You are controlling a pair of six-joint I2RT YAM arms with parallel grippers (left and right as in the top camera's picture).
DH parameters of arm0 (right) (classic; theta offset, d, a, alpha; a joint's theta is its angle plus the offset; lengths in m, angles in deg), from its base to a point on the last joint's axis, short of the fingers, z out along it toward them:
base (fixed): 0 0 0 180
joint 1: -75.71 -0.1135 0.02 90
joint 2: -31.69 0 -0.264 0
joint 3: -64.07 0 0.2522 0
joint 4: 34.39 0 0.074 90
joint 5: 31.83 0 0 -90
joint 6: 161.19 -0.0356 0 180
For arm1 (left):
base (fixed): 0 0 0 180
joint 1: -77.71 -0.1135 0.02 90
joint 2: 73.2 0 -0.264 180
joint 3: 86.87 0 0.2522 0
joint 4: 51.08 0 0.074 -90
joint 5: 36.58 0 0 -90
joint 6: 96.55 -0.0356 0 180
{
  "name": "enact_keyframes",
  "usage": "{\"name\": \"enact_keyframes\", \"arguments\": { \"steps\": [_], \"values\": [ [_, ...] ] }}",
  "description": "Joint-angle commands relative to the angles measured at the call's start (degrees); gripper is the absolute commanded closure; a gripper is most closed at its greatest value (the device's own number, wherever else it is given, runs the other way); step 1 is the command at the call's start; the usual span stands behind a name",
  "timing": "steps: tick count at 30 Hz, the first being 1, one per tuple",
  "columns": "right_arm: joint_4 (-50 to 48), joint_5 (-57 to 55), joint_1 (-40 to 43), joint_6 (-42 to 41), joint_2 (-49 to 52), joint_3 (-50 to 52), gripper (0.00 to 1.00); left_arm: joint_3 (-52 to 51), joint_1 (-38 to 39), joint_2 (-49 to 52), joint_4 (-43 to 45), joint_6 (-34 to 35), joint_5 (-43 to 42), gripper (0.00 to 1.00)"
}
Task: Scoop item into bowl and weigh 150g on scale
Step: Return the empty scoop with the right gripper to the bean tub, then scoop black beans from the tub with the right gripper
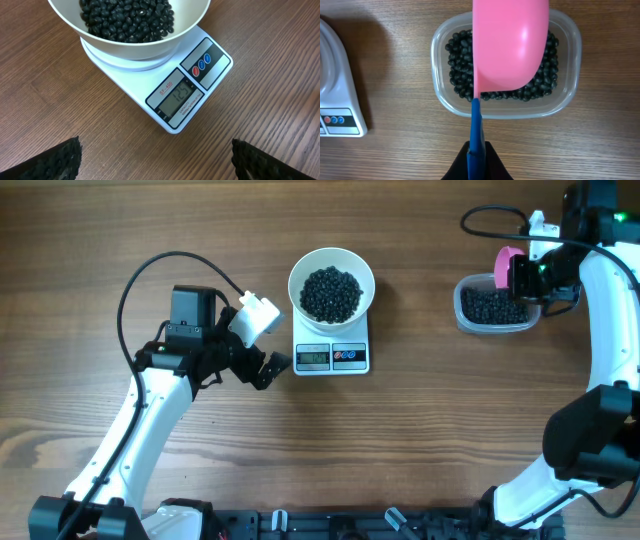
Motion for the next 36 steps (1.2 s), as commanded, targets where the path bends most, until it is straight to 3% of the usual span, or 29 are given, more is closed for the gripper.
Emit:
{"name": "enact_keyframes", "arguments": {
  "steps": [1,24,36],
  "values": [
    [0.07,-2.56,-0.13,1.38,0.74,0.11,0.96,-0.37,-0.15,-0.04,0.0,-0.26,-0.63,0.0],
    [2.38,-19.15,-0.13,4.59,8.94,0.11,0.96,-0.37,-0.15,-0.04,0.0,-0.26,-0.63,0.0],
    [2.34,-18.43,-0.31,6.84,8.96,0.46,0.96,-0.37,-0.15,-0.04,0.0,-0.26,-0.63,0.0]
  ]
}}
